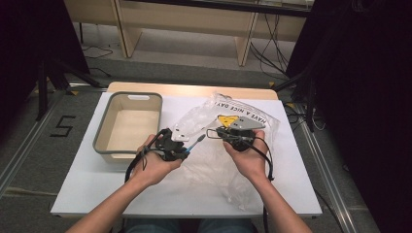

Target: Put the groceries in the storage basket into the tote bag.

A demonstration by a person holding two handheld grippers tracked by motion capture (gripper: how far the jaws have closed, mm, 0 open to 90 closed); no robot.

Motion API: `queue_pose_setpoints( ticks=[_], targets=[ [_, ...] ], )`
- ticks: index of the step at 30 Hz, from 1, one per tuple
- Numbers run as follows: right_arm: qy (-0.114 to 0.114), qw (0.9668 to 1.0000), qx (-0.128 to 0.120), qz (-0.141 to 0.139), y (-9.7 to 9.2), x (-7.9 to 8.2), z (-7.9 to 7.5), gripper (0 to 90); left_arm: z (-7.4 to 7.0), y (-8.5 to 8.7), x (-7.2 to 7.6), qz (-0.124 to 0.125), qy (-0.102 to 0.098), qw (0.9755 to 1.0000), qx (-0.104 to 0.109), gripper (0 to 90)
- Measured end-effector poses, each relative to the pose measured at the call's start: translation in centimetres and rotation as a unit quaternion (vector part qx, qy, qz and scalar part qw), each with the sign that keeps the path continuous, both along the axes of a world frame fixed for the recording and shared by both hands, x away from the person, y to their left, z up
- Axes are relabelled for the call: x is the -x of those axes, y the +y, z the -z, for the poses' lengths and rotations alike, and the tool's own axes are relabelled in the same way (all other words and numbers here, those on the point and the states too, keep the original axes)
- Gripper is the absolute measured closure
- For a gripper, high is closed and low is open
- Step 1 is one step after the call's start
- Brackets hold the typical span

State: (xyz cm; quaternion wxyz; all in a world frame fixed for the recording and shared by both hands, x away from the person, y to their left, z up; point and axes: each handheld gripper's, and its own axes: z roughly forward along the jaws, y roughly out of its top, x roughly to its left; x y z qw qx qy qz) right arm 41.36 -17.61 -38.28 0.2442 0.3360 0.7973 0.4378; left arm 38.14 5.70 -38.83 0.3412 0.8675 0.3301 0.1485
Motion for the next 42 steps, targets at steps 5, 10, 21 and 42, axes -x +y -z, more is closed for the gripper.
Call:
queue_pose_setpoints(
  ticks=[5,10,21,42],
  targets=[
    [-0.002,1.0,0.0,-0.002,0.1,0.1,-0.1,90.0,0.7,-0.4,-0.4,-0.004,0.011,0.9999,0.0,78.9],
    [-0.002,1.0,0.0,-0.003,0.2,0.2,-0.1,90.0,1.0,-0.9,-0.9,-0.003,0.018,0.9998,-0.002,78.9],
    [-0.008,1.0,-0.001,-0.006,0.3,0.3,-0.2,90.0,1.4,-2.1,-1.7,-0.01,0.034,0.9993,-0.013,78.9],
    [-0.008,0.9999,-0.005,-0.013,0.6,0.4,-0.3,90.0,2.0,-4.8,-2.7,-0.015,0.039,0.9989,-0.021,78.8]
  ],
)
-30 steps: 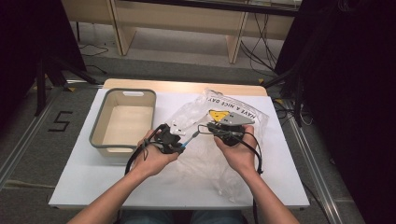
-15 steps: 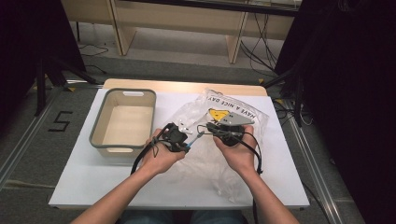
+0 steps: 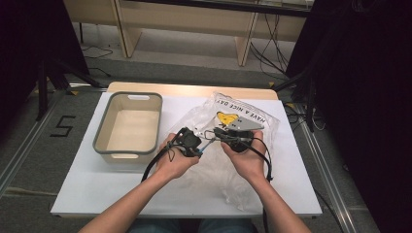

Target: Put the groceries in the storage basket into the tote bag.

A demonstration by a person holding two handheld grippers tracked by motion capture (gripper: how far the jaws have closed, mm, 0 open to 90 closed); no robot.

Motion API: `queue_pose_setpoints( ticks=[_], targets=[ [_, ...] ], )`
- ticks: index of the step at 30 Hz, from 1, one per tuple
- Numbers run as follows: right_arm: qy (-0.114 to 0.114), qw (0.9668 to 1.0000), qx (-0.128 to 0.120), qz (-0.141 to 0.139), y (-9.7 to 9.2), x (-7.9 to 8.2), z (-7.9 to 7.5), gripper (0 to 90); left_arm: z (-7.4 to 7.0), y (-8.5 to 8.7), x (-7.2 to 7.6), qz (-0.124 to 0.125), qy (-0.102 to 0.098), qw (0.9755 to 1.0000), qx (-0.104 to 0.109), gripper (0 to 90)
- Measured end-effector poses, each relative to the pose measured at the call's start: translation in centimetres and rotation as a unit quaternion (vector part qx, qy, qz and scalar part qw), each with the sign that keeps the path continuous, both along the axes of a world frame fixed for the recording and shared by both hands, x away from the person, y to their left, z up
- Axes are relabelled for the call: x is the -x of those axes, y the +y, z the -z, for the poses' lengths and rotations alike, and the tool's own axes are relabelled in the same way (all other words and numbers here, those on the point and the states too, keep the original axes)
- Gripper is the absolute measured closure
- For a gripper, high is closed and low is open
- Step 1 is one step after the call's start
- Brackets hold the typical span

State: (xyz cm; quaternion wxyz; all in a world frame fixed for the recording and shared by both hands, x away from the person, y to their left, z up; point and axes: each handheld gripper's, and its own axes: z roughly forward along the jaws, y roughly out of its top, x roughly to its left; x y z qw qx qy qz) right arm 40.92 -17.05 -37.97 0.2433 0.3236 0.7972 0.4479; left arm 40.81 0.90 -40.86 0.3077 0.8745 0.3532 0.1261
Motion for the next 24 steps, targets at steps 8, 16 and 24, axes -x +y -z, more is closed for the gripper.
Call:
queue_pose_setpoints(
  ticks=[8,16,24],
  targets=[
    [0.0,1.0,0.0,-0.002,-0.1,0.0,-0.1,90.0,0.5,-0.8,-0.5,0.011,-0.024,0.9996,0.006,78.8],
    [0.003,1.0,-0.003,-0.002,0.0,-0.1,0.1,90.0,0.7,-1.2,-1.1,0.009,-0.042,0.999,0.016,78.8],
    [0.002,1.0,-0.005,0.0,-0.2,-0.2,0.1,90.0,0.9,-1.9,-1.4,0.015,-0.061,0.9979,0.018,78.7]
  ],
)
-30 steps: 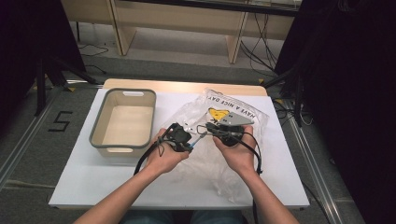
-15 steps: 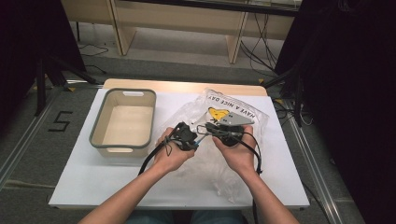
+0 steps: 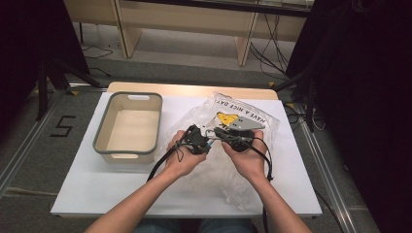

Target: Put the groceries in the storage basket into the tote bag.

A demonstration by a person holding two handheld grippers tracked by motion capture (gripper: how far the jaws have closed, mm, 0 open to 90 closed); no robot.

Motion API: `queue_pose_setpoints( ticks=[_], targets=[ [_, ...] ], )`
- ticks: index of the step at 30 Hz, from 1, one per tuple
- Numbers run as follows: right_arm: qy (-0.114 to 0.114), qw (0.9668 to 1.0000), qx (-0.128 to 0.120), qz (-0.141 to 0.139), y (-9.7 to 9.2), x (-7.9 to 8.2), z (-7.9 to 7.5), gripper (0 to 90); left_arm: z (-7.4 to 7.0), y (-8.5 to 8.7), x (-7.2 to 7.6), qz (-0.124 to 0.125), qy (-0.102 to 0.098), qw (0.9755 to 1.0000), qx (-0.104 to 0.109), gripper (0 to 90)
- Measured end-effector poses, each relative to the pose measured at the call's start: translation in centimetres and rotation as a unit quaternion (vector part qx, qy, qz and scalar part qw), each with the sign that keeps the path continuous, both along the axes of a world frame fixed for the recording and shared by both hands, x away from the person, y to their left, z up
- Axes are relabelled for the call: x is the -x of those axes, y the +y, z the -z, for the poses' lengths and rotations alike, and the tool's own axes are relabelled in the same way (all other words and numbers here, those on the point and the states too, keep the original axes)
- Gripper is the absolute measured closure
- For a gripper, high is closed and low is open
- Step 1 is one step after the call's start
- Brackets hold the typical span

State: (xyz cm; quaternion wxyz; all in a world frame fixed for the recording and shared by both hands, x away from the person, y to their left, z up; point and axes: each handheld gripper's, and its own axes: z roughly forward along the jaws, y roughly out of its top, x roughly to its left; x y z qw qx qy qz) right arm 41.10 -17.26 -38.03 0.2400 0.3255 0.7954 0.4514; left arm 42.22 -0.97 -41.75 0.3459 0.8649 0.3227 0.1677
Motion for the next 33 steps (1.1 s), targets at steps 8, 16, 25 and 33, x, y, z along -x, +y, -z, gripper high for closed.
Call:
queue_pose_setpoints(
  ticks=[8,16,25,33],
  targets=[
    [0.001,1.0,-0.002,0.002,-0.1,0.0,-0.1,90.0,0.2,-0.6,-0.1,0.022,-0.024,0.9995,-0.005,78.6],
    [0.002,1.0,-0.003,0.004,-0.3,-0.1,-0.1,90.0,0.5,-1.2,-0.3,0.044,-0.054,0.9974,-0.018,78.5],
    [0.002,1.0,0.0,0.004,-0.5,-0.2,-0.1,90.0,1.2,-1.6,-0.8,0.071,-0.087,0.9931,-0.034,78.3],
    [0.001,1.0,-0.003,0.007,-0.6,-0.2,-0.1,90.0,1.9,-1.9,-1.1,0.089,-0.122,0.9876,-0.043,76.1]
  ],
)
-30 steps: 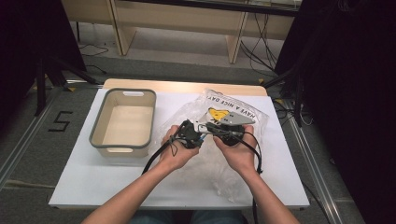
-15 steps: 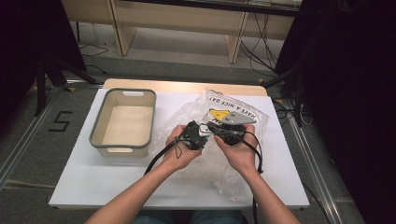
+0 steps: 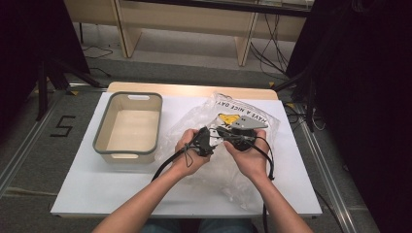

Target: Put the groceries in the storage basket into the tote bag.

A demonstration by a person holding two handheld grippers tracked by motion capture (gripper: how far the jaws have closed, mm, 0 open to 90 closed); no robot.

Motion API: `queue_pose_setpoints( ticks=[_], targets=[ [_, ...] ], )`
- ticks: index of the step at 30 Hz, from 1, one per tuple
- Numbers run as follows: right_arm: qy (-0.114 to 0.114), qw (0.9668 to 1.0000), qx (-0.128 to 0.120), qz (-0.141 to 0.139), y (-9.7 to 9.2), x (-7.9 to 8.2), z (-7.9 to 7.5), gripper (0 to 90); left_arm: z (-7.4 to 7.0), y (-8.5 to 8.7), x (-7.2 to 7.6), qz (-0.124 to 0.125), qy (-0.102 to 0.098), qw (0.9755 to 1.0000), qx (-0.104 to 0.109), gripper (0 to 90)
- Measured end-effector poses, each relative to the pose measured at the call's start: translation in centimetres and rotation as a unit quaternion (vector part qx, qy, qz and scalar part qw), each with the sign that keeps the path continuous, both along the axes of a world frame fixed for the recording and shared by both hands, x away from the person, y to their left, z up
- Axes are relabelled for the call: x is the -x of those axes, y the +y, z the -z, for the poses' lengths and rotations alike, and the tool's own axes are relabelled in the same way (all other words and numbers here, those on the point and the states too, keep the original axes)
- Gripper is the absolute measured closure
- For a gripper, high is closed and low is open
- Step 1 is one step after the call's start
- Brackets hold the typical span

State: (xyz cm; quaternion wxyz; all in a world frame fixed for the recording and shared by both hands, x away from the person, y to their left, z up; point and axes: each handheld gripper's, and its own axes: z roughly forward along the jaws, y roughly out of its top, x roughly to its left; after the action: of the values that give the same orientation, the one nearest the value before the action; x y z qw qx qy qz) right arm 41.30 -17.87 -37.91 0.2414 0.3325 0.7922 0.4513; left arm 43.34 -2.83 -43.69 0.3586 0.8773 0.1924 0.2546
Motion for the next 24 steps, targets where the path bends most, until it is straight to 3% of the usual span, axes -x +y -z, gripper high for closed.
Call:
queue_pose_setpoints(
  ticks=[4,10,14,20,22,24],
  targets=[
    [0.002,1.0,-0.001,0.002,-0.1,0.0,0.0,90.0,0.4,0.0,0.0,0.008,0.001,1.0,-0.003,69.0],
    [0.004,1.0,0.001,0.003,-0.2,0.0,0.2,90.0,0.2,0.7,0.7,0.001,0.016,0.9997,0.017,57.7],
    [0.005,1.0,0.001,0.003,-0.2,0.0,0.3,90.0,-0.2,1.5,1.5,-0.008,0.04,0.9985,0.036,52.6],
    [0.018,0.9998,0.011,0.001,-0.5,0.3,0.6,90.0,-1.1,3.6,3.7,-0.001,0.083,0.9939,0.073,48.3],
    [0.025,0.9996,0.015,-0.002,-0.6,0.4,0.8,90.0,-1.3,4.5,4.6,0.003,0.092,0.9928,0.077,47.1],
    [0.035,0.9992,0.02,-0.006,-0.7,0.7,1.0,90.0,-1.3,5.6,5.5,0.0,0.107,0.9902,0.09,46.7]
  ],
)
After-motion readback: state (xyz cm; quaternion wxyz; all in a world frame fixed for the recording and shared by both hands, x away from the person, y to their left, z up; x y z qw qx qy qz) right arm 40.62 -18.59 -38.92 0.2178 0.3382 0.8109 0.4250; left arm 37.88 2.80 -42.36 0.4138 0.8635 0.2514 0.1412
